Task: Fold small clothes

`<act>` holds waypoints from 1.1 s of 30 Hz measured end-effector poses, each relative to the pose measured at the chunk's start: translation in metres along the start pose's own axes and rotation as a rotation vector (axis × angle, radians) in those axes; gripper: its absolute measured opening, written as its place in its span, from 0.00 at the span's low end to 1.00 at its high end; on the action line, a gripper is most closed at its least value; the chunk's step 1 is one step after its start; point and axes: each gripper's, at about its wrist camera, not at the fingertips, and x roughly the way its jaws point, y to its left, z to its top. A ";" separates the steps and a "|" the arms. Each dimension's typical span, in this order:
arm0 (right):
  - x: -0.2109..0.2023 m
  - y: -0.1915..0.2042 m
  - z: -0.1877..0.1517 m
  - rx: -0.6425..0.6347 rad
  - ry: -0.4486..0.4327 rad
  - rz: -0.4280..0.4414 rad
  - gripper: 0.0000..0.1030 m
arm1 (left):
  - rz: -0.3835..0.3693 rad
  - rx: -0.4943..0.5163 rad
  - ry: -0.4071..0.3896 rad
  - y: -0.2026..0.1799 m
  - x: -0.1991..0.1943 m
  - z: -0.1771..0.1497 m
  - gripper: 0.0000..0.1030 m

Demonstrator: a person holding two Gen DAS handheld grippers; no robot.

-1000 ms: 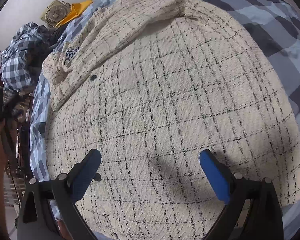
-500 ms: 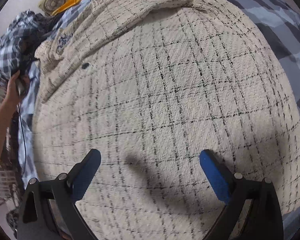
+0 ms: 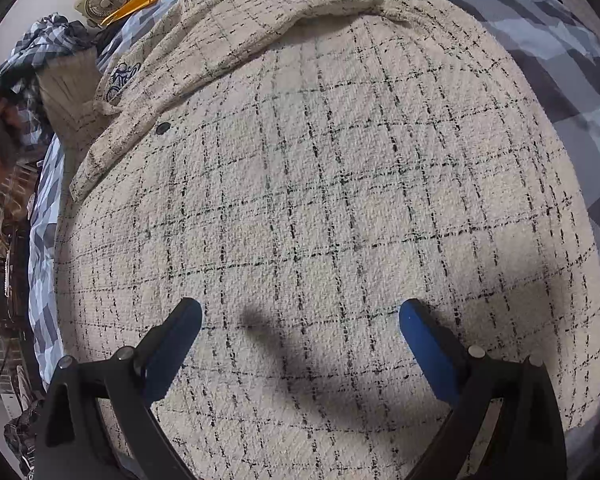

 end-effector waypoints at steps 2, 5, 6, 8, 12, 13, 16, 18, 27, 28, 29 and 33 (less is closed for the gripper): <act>-0.004 -0.002 0.000 0.003 -0.006 0.008 0.95 | -0.044 0.272 -0.009 -0.081 -0.040 -0.022 0.03; -0.010 -0.011 0.002 0.023 -0.010 0.033 0.95 | -0.336 0.385 0.324 -0.161 -0.051 -0.089 0.05; -0.012 -0.016 0.003 0.041 -0.006 0.045 0.95 | -0.402 0.298 0.471 -0.170 -0.045 -0.112 0.05; -0.015 -0.028 0.004 0.077 -0.009 0.048 0.95 | -0.331 0.219 0.539 -0.171 -0.051 -0.143 0.05; -0.023 -0.058 0.003 0.163 -0.027 0.031 0.95 | -0.217 0.128 0.478 -0.134 -0.089 -0.138 0.05; -0.025 -0.063 0.002 0.185 -0.033 0.034 0.95 | -0.191 0.124 0.439 -0.126 -0.101 -0.129 0.05; -0.029 -0.063 0.002 0.181 -0.051 0.033 0.95 | -0.004 0.149 0.303 -0.088 -0.151 -0.105 0.05; -0.032 -0.057 0.002 0.151 -0.063 0.032 0.95 | 0.000 0.104 0.267 -0.063 -0.174 -0.093 0.05; -0.050 -0.037 -0.016 0.051 -0.153 0.040 0.95 | -0.153 0.186 0.245 -0.026 -0.245 -0.107 0.05; -0.049 -0.036 -0.017 0.041 -0.155 0.037 0.95 | -0.172 0.196 0.245 -0.027 -0.246 -0.110 0.05; -0.049 -0.032 -0.017 0.033 -0.151 0.032 0.95 | -0.167 0.203 0.249 -0.026 -0.241 -0.112 0.05; -0.047 0.012 0.004 -0.005 -0.087 0.073 0.95 | -0.197 0.074 0.229 0.006 -0.232 -0.109 0.05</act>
